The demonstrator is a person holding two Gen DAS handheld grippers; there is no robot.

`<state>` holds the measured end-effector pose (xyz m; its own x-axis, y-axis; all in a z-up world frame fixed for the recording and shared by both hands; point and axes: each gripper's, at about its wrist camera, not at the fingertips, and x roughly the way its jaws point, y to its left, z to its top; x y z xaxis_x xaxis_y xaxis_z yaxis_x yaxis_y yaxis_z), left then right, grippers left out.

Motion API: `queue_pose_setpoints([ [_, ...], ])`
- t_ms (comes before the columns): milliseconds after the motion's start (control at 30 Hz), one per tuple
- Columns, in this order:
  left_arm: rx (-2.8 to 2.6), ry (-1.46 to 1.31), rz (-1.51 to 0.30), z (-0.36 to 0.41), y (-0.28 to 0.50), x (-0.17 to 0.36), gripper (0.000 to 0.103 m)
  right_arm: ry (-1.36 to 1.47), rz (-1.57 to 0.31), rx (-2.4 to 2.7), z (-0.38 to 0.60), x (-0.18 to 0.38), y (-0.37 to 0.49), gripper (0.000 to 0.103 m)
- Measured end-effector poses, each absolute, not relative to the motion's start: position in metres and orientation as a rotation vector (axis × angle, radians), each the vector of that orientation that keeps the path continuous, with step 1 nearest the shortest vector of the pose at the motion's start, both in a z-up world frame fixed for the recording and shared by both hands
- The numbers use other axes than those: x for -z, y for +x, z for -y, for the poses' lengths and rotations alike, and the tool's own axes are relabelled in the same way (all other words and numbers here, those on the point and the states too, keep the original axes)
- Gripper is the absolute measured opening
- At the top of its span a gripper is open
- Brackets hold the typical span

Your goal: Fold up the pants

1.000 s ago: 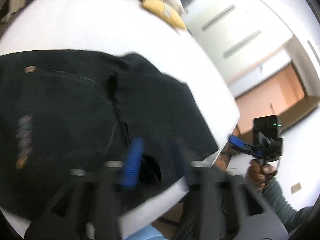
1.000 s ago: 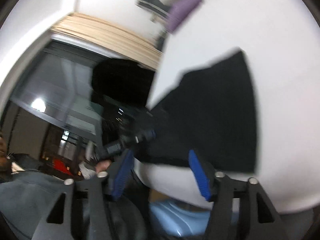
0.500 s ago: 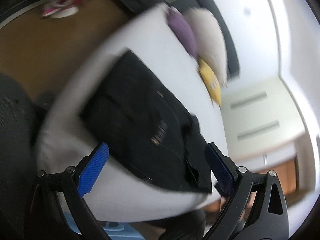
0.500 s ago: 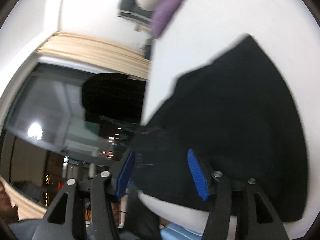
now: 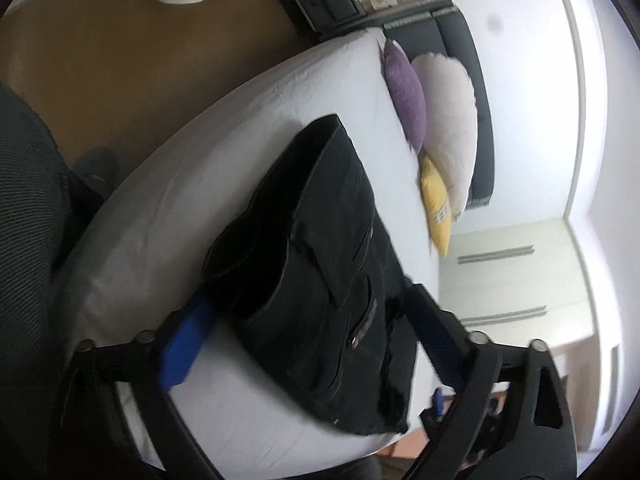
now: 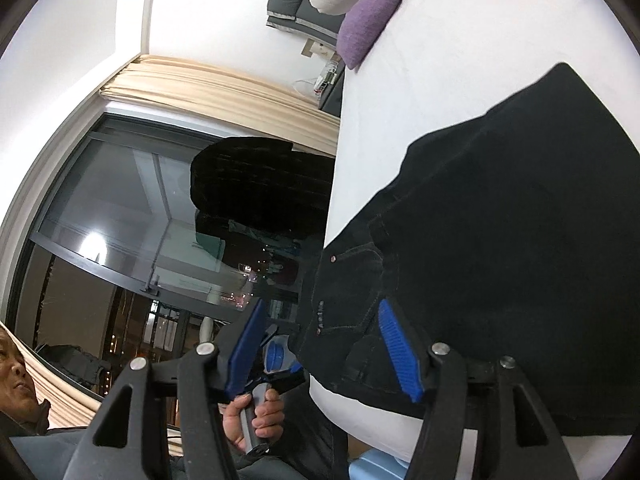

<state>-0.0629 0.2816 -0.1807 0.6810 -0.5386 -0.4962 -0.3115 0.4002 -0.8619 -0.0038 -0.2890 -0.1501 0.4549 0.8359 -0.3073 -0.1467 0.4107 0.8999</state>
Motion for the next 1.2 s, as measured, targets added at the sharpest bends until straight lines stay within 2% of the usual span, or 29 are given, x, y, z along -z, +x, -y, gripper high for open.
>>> queue_pose_setpoints([
  [133, 0.172, -1.227, -0.868, -0.274, -0.051, 0.191, 0.059, 0.935, -0.876, -0.751, 0.287, 0.143, 0.008, 0.063],
  [167, 0.181, -1.231, -0.873, -0.274, -0.048, 0.193, 0.056, 0.929, -0.88, -0.758, 0.285, 0.142, 0.013, 0.063],
  [233, 0.193, -1.239, -0.889, -0.273, -0.044, 0.197, 0.04, 0.912, -0.9, -0.775, 0.278, 0.141, 0.024, 0.063],
  [433, 0.2, -1.289, -0.891, -0.278, -0.04, 0.207, 0.025, 0.858, -0.991, -0.782, 0.253, 0.148, 0.056, 0.063],
  [600, 0.21, -1.256, -0.881, -0.28, -0.043, 0.2, 0.018, 0.792, -1.142, -0.728, 0.234, 0.172, 0.076, 0.063],
  [633, 0.213, -1.244, -0.877, -0.28, -0.042, 0.197, 0.017, 0.769, -1.211, -0.68, 0.23, 0.183, 0.079, 0.066],
  [700, 0.225, -1.204, -0.867, -0.278, -0.04, 0.186, 0.015, 0.734, -1.326, -0.584, 0.227, 0.208, 0.082, 0.059],
  [733, 0.233, -1.178, -0.86, -0.276, -0.039, 0.179, 0.015, 0.746, -1.312, -0.58, 0.229, 0.21, 0.083, 0.056],
  [967, 0.297, -1.018, -0.802, -0.257, -0.03, 0.118, 0.014, 0.709, -1.235, -0.582, 0.226, 0.204, 0.07, 0.058],
  [1067, 0.322, -0.947, -0.791, -0.245, -0.026, 0.095, 0.014, 0.795, -1.222, -0.569, 0.233, 0.199, 0.068, 0.066],
  [1200, 0.362, -0.832, -0.773, -0.218, -0.022, 0.059, 0.014, 0.858, -1.145, -0.588, 0.248, 0.179, 0.062, 0.071],
])
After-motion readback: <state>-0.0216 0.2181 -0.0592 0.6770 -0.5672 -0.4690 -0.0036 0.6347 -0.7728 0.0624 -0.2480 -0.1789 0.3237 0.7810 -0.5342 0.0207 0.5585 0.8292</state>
